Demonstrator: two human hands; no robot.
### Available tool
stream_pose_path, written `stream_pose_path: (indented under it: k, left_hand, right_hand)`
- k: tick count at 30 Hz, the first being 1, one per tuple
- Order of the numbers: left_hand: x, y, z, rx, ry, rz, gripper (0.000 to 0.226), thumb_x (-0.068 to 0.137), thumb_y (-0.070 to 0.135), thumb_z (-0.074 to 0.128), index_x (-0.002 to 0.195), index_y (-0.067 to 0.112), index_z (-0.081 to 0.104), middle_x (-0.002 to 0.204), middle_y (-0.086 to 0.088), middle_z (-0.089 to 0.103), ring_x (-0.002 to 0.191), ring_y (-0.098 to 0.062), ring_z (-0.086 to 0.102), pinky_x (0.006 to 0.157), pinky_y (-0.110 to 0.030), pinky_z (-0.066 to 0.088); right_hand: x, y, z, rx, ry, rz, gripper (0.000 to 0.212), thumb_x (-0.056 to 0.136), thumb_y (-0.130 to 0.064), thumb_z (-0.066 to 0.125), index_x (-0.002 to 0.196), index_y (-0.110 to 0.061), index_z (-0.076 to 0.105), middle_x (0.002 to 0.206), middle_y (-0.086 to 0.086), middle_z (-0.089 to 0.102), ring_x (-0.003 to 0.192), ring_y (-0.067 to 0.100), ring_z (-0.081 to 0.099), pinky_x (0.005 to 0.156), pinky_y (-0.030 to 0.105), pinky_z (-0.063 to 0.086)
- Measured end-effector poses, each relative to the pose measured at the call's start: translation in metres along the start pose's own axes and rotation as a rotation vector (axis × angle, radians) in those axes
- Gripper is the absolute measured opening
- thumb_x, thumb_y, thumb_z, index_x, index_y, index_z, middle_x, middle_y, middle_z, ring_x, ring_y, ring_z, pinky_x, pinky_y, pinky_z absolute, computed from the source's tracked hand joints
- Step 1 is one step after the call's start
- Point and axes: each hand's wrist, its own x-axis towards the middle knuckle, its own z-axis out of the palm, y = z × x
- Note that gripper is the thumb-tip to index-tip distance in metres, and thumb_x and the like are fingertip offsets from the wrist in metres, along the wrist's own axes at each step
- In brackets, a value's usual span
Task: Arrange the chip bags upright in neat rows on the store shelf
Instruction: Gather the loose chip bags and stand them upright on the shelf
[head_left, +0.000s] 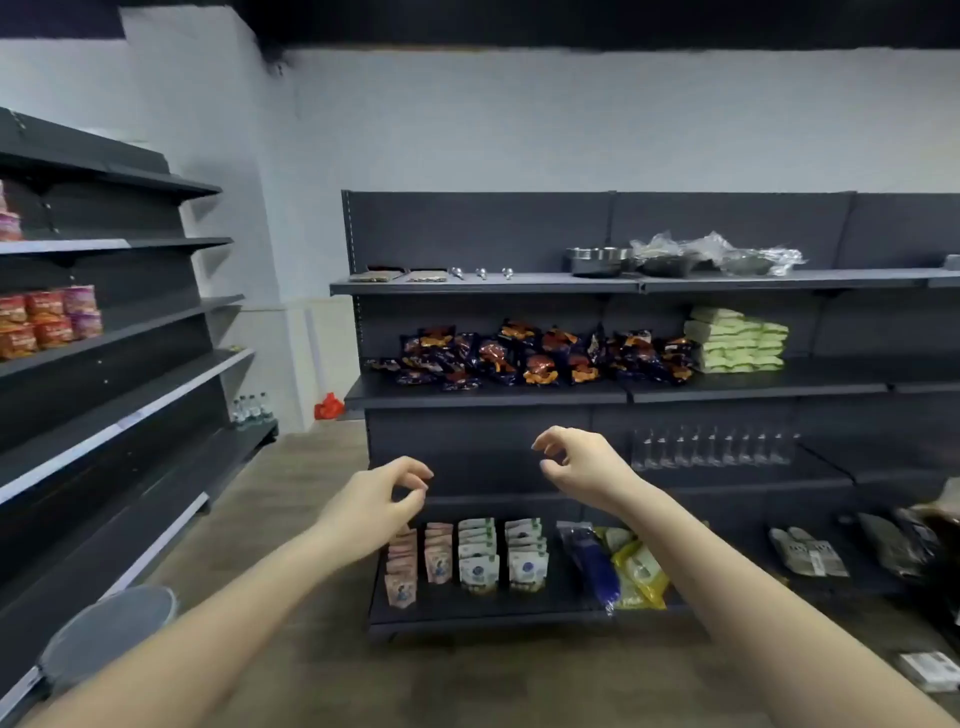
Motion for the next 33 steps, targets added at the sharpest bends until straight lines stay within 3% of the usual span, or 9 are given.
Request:
stream_pose_path:
  k: [7, 11, 15, 23, 28, 33]
  left_hand:
    - [0.105, -0.018, 0.016, 0.058, 0.023, 0.005, 0.017, 0.089, 0.024, 0.053, 0.102, 0.035, 0.057, 0.1, 0.019, 0.063, 0.065, -0.002, 0.055, 0.072, -0.026, 0.049]
    - [0.173, -0.026, 0.023, 0.183, 0.024, 0.026, 0.022, 0.09, 0.027, 0.05, 0.11, 0.033, 0.057, 0.105, 0.021, 0.06, 0.081, 0.0, 0.056, 0.076, -0.025, 0.049]
    - [0.231, -0.041, 0.03, 0.264, 0.046, 0.038, 0.024, 0.09, 0.029, 0.049, 0.112, 0.035, 0.056, 0.107, 0.021, 0.058, 0.087, 0.0, 0.052, 0.077, -0.023, 0.047]
    - [0.312, -0.109, 0.036, 0.374, -0.02, 0.05, 0.027, 0.092, 0.028, 0.045, 0.115, 0.03, 0.056, 0.118, 0.013, 0.058, 0.11, -0.01, 0.05, 0.089, -0.027, 0.043]
    - [0.373, -0.167, 0.019, 0.362, -0.012, 0.06, 0.025, 0.092, 0.029, 0.046, 0.114, 0.031, 0.057, 0.116, 0.013, 0.058, 0.101, -0.008, 0.05, 0.08, -0.023, 0.039]
    - [0.426, -0.238, -0.001, 0.366, -0.06, 0.089, 0.026, 0.092, 0.03, 0.045, 0.113, 0.031, 0.058, 0.116, 0.015, 0.059, 0.106, -0.008, 0.051, 0.09, -0.029, 0.043]
  right_hand:
    - [0.095, 0.037, 0.013, -0.031, -0.117, -0.042, 0.028, 0.089, -0.02, 0.051, 0.116, -0.019, 0.061, 0.115, 0.003, 0.063, 0.106, 0.017, 0.056, 0.092, 0.03, 0.046]
    - [0.166, 0.064, 0.001, -0.052, -0.157, -0.067, 0.029, 0.09, -0.02, 0.051, 0.117, -0.019, 0.06, 0.119, 0.002, 0.062, 0.109, 0.017, 0.055, 0.094, 0.03, 0.046]
    - [0.233, 0.076, 0.002, -0.012, -0.12, -0.102, 0.027, 0.091, -0.019, 0.05, 0.116, -0.018, 0.061, 0.118, 0.001, 0.063, 0.104, 0.014, 0.056, 0.085, 0.021, 0.042]
    - [0.332, 0.078, 0.081, -0.014, -0.163, -0.164, 0.028, 0.09, -0.02, 0.049, 0.114, -0.019, 0.063, 0.117, 0.0, 0.06, 0.107, 0.015, 0.056, 0.091, 0.03, 0.046]
    - [0.403, 0.066, 0.121, -0.033, -0.155, -0.171, 0.028, 0.09, -0.021, 0.048, 0.115, -0.019, 0.062, 0.119, 0.002, 0.057, 0.112, 0.018, 0.053, 0.094, 0.032, 0.045]
    - [0.48, 0.048, 0.166, -0.093, -0.169, -0.15, 0.028, 0.092, -0.024, 0.046, 0.118, -0.022, 0.058, 0.129, 0.0, 0.05, 0.119, 0.021, 0.046, 0.094, 0.036, 0.045]
